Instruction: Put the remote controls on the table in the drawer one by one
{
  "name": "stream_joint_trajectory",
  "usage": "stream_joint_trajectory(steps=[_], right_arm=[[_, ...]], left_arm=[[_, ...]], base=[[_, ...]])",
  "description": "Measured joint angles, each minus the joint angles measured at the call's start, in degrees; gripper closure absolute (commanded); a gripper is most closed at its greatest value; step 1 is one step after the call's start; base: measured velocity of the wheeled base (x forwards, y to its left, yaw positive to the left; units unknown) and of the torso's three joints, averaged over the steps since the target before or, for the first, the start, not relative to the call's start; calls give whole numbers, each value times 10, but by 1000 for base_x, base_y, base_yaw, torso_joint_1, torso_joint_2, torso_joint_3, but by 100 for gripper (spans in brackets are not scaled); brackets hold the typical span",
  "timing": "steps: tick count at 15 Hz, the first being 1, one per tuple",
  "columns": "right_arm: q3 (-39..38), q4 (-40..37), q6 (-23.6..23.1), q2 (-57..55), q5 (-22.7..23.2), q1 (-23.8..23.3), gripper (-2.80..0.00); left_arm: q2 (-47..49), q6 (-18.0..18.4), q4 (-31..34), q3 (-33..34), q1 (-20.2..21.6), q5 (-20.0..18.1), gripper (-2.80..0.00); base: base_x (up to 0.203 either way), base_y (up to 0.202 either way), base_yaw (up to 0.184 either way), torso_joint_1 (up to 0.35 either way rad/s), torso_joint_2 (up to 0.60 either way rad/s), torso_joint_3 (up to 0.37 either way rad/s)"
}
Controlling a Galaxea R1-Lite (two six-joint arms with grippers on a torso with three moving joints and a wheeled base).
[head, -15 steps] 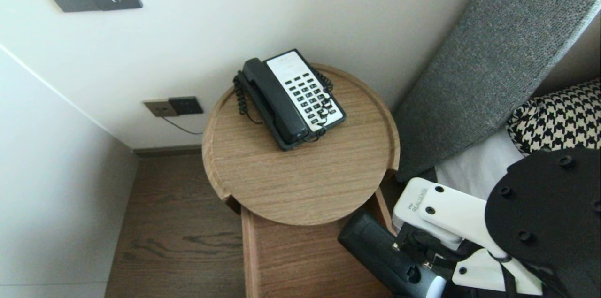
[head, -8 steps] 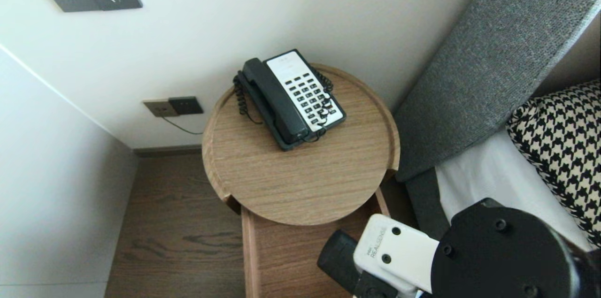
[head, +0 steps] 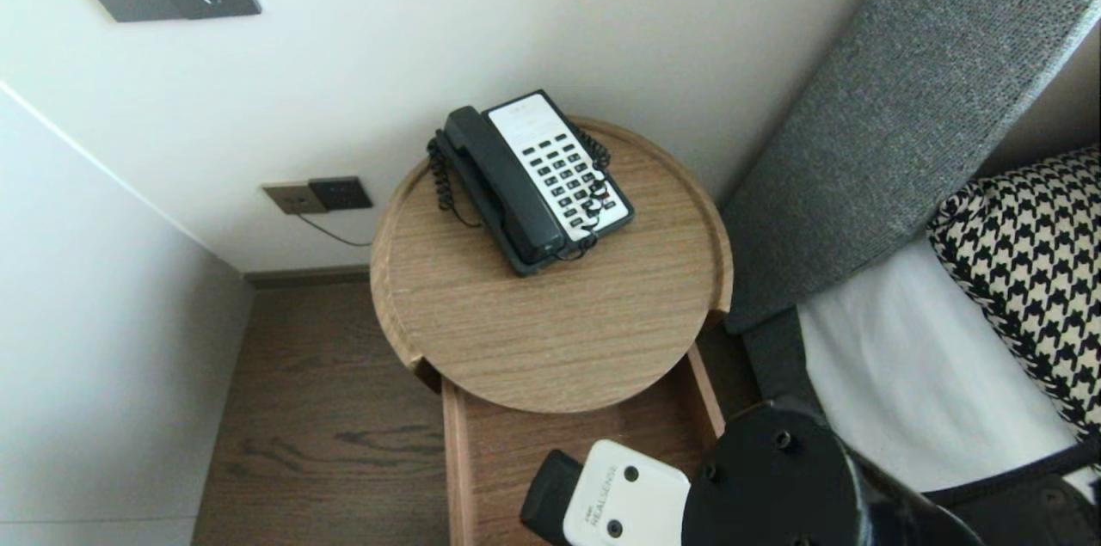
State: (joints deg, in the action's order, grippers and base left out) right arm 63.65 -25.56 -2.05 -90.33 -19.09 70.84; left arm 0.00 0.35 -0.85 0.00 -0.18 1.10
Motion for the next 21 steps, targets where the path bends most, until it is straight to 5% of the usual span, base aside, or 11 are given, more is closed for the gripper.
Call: stream_joint_trajectory(steps=[13, 21], right_arm=[[-13, 92, -105, -67, 29, -25, 0], [1, 120, -113, -118, 38, -34, 0]], left_arm=[[0, 0, 0, 0, 0, 0, 0], [0, 0, 0, 0, 0, 0, 0]], base=[[0, 0, 0, 0, 0, 0], [0, 0, 0, 0, 0, 0]])
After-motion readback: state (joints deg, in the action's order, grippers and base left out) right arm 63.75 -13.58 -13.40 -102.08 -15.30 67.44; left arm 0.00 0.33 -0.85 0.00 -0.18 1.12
